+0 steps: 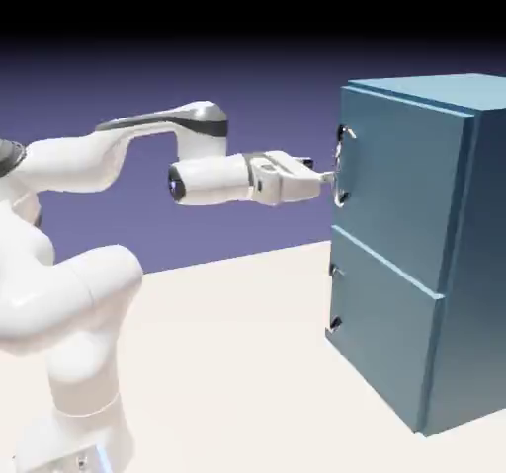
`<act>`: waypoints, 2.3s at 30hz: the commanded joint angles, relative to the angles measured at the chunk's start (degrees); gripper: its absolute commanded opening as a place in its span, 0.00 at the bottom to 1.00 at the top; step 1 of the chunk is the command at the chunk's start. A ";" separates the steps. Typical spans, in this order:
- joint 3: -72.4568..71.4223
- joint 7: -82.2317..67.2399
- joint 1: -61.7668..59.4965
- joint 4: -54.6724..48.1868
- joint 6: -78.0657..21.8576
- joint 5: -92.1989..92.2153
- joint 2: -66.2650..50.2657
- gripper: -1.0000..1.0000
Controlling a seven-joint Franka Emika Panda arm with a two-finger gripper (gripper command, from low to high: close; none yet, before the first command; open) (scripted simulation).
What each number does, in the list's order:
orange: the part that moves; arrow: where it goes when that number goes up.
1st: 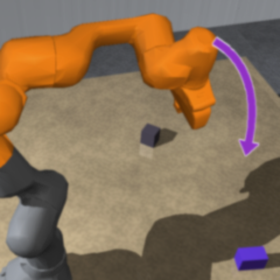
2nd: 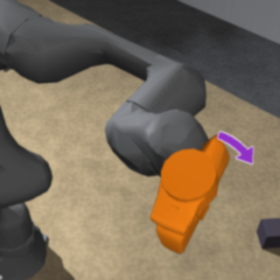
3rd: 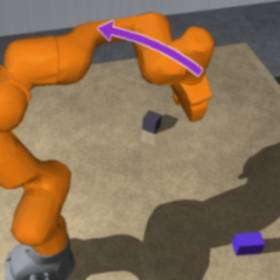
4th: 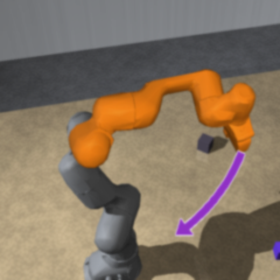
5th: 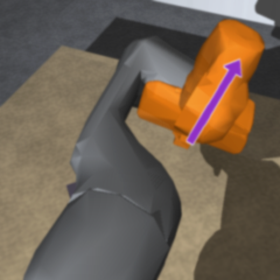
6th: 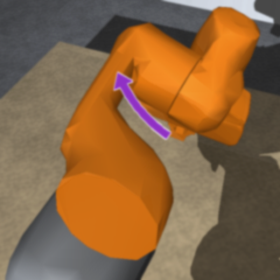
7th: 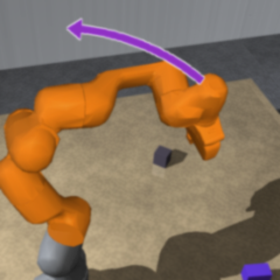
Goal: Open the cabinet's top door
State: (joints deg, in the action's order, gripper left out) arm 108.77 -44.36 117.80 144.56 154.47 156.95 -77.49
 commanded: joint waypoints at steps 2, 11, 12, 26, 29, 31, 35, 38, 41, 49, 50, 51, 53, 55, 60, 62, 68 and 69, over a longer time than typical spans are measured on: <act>-1.31 -0.15 -4.09 -3.10 -0.94 0.86 0.62 0.50; 4.84 -2.93 2.87 8.16 -15.16 -2.08 0.81 0.00; 6.22 -3.36 4.13 10.17 -17.65 -3.00 0.78 0.00; 29.28 -9.08 7.15 28.01 -52.54 -24.20 1.32 0.00; 34.47 -11.10 4.37 29.08 -60.02 -30.23 3.05 0.00; 37.84 -12.80 2.07 29.23 -65.00 -34.56 4.86 0.00; 44.19 -17.30 -3.24 28.09 -74.87 -44.17 10.46 0.00; 48.04 -21.37 -7.07 25.97 -81.36 -51.65 16.05 0.00; 50.93 -25.62 -10.28 23.01 -86.68 -58.89 22.26 0.00; 55.22 -35.62 -15.29 12.73 -95.93 -75.61 38.87 0.00; 55.54 -36.70 -15.64 11.22 -96.79 -77.52 40.95 0.00; 55.84 -37.73 -15.94 9.65 -97.62 -79.38 43.02 0.00; 56.34 -39.67 -16.40 6.37 -99.21 -83.02 47.18 0.00; 56.74 -41.42 -16.68 2.87 -100.73 -86.51 51.33 0.00; 57.23 -44.96 -16.84 -6.84 -104.57 -94.64 61.72 0.00; 57.24 -46.01 -16.71 -11.00 -106.14 -97.57 65.75 0.00; 57.02 -47.94 -15.67 -23.46 -110.86 -104.88 76.83 0.00; 56.87 -48.12 -15.52 -25.53 -111.66 -105.91 78.56 0.00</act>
State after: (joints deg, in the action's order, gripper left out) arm 165.61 -92.52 102.27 119.02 42.77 50.98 1.07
